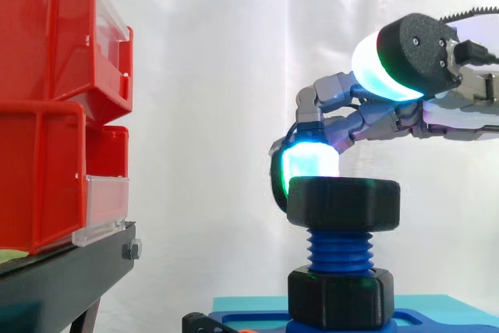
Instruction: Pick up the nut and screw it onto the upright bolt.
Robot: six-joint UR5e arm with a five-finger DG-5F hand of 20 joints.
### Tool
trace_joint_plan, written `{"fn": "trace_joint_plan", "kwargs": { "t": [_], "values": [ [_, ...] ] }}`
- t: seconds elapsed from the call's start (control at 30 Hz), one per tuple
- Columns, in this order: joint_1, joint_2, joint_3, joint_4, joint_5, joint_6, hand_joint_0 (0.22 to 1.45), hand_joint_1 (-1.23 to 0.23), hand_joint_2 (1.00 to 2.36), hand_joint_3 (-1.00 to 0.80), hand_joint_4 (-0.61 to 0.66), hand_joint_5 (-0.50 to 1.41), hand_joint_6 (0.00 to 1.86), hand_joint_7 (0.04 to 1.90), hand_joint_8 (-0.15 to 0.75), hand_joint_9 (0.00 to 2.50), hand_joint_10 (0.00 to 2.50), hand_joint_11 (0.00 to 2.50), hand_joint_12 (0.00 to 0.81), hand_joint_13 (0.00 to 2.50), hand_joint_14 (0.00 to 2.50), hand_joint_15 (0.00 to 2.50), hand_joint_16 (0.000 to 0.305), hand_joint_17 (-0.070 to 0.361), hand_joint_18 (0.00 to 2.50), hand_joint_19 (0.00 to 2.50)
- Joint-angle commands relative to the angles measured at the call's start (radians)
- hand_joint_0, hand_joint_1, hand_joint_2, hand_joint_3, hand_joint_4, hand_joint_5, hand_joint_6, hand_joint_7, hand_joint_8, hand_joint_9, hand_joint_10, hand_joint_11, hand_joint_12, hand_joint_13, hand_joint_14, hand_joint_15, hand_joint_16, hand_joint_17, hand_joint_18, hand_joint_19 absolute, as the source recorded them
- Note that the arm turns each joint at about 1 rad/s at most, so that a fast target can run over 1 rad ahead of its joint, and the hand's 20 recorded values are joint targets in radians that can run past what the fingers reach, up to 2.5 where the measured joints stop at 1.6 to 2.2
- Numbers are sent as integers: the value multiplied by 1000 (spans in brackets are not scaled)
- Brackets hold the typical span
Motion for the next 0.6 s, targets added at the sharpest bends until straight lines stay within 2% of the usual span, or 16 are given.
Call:
{"fn": "trace_joint_plan", "kwargs": {
  "t": [0.0,0.1,0.17,0.27,0.33,0.37,0.47,0.57],
  "values": [
    [-11,0,0,0,-11,-2,521,-92,1000,-500,223,-7,500,1504,291,554,0,0,317,338,0,0,35,79,83,0],
    [-21,2,0,0,-23,-3,523,-102,1000,-500,203,11,528,1481,290,626,0,0,301,392,0,0,33,73,126,0],
    [-24,0,0,0,-26,-3,526,-108,1000,-500,169,20,550,1409,288,700,0,0,281,436,0,0,30,67,171,0],
    [-30,0,0,3,-32,-3,532,-125,1000,-500,138,45,613,1228,259,960,0,0,214,613,0,0,20,46,356,0],
    [-34,2,0,3,-35,-3,533,-128,1000,-500,133,51,620,1197,249,1014,0,0,192,661,0,0,18,41,401,0],
    [-37,2,0,3,-37,-3,533,-127,1000,-500,133,51,620,1201,250,1029,0,0,191,663,0,0,18,40,404,0],
    [-44,2,0,6,-46,-3,521,-59,1000,-500,160,24,502,1415,278,944,0,0,225,596,0,0,23,51,298,0],
    [-50,2,20,0,-63,-3,516,-28,1000,-500,226,-24,504,1281,280,899,0,0,245,545,0,0,25,56,255,0]
  ]
}}
